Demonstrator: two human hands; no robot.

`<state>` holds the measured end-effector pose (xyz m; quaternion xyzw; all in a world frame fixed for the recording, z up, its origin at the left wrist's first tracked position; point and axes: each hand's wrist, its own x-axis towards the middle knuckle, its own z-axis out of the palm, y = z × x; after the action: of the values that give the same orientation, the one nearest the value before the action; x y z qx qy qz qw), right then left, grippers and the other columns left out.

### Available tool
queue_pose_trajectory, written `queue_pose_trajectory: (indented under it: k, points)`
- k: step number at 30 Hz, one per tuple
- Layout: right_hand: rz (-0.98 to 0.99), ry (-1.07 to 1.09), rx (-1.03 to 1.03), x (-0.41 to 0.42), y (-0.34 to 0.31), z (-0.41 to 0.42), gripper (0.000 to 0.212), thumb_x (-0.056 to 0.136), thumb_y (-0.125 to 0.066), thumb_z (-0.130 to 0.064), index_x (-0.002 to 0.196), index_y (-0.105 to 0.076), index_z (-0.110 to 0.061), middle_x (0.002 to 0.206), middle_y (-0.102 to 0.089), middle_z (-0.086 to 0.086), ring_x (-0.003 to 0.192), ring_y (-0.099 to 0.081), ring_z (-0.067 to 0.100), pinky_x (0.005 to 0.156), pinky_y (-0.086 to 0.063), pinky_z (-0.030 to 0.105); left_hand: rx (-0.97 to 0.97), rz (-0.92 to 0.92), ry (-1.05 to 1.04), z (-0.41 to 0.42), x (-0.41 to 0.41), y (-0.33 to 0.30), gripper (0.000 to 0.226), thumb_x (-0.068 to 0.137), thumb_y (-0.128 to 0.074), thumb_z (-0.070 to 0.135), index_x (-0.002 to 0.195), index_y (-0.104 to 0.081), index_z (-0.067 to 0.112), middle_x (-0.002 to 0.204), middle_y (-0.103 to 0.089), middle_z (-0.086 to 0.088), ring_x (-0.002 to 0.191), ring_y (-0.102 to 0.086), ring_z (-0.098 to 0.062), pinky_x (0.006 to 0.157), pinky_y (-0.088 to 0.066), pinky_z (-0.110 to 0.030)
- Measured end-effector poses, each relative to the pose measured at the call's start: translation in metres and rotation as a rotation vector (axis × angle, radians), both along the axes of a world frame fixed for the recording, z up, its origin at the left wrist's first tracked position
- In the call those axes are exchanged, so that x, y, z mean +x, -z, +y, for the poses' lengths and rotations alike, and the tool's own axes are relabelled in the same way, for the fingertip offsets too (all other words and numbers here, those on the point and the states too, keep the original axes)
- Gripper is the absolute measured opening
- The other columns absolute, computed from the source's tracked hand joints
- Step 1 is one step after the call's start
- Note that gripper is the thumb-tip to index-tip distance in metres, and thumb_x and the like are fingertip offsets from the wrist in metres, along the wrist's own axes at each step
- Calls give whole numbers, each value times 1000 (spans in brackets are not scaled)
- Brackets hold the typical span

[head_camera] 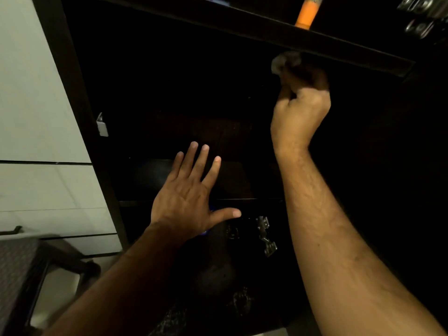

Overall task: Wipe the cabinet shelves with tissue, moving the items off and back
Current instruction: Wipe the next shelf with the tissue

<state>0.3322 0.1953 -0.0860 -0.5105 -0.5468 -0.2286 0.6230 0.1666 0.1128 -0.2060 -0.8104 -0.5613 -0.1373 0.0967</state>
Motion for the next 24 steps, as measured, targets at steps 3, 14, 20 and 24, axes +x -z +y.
queue_pose_trajectory:
  k: [3, 14, 20, 24]
  points:
    - [-113, -95, -154, 11, 47, -9, 12, 75, -67, 5, 79, -74, -5, 87, -66, 11, 80, -61, 13, 75, -44, 9, 4, -1, -3, 0, 0, 0, 113, 72, 1, 94, 154, -3, 15, 162, 5, -17, 147, 20, -30, 121, 3, -49]
    - [-42, -30, -282, -2, 27, -20, 9, 76, -74, -7, 85, -75, -6, 86, -67, 12, 79, -65, 24, 71, -41, 18, -9, -13, 0, 0, 0, -1, 115, 71, -1, 95, 155, -2, 16, 162, 8, -16, 147, 23, -29, 121, 5, -48]
    - [190, -39, -5, -22, -16, 3, 14, 77, -74, -6, 88, -76, 1, 87, -74, 12, 84, -71, 22, 83, -30, -9, -26, -34, 33, -1, -2, -3, 116, 72, -4, 95, 155, -4, 13, 162, 7, -16, 147, 22, -30, 121, 5, -49]
    - [-47, -36, 5, -16, 12, -3, 21, 70, -61, 9, 82, -75, -1, 92, -69, 16, 83, -68, 30, 79, -44, 12, -40, -20, 28, -2, -2, -4, 117, 70, 2, 95, 154, 4, 14, 161, 12, -16, 146, 25, -29, 120, 8, -48]
